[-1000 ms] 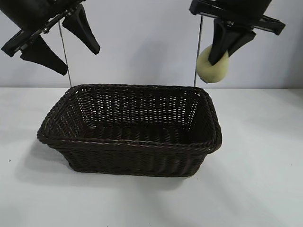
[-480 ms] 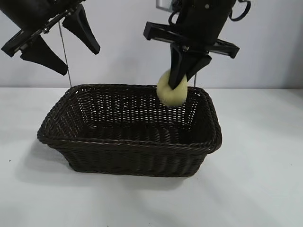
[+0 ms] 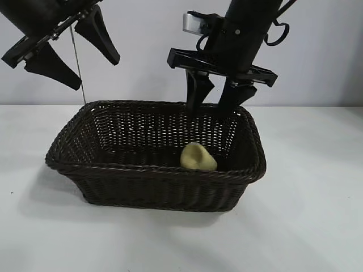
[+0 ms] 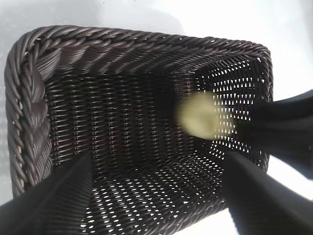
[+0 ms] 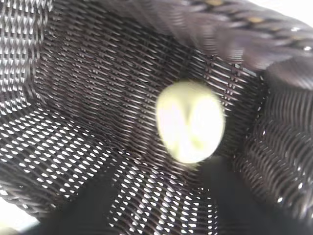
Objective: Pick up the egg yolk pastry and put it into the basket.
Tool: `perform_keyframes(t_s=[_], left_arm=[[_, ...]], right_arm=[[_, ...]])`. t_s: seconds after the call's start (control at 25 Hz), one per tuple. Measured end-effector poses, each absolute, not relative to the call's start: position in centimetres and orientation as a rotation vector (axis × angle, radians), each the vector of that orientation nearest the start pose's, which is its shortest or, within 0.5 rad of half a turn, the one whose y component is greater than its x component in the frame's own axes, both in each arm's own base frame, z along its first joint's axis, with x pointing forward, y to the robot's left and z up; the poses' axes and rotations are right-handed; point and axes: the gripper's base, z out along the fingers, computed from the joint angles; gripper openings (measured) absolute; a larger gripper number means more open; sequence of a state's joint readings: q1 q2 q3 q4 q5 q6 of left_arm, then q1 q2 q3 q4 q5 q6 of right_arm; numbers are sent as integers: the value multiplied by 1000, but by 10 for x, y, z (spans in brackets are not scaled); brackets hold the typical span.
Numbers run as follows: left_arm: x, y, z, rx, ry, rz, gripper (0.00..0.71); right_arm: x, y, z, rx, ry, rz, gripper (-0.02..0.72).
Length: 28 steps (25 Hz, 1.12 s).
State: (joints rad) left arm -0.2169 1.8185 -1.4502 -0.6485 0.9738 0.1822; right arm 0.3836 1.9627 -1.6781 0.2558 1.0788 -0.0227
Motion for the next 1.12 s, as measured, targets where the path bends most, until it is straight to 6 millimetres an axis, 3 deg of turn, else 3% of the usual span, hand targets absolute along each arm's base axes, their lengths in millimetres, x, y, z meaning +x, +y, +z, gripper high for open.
perform_keyframes(t_s=[0.52, 1.12], left_arm=[[366, -128, 267, 160, 2734, -844, 540], [366, -128, 267, 162, 2734, -844, 540]], right_arm=[[383, 86, 303, -310, 2808, 486, 538], [384, 83, 304, -282, 2802, 536, 538]])
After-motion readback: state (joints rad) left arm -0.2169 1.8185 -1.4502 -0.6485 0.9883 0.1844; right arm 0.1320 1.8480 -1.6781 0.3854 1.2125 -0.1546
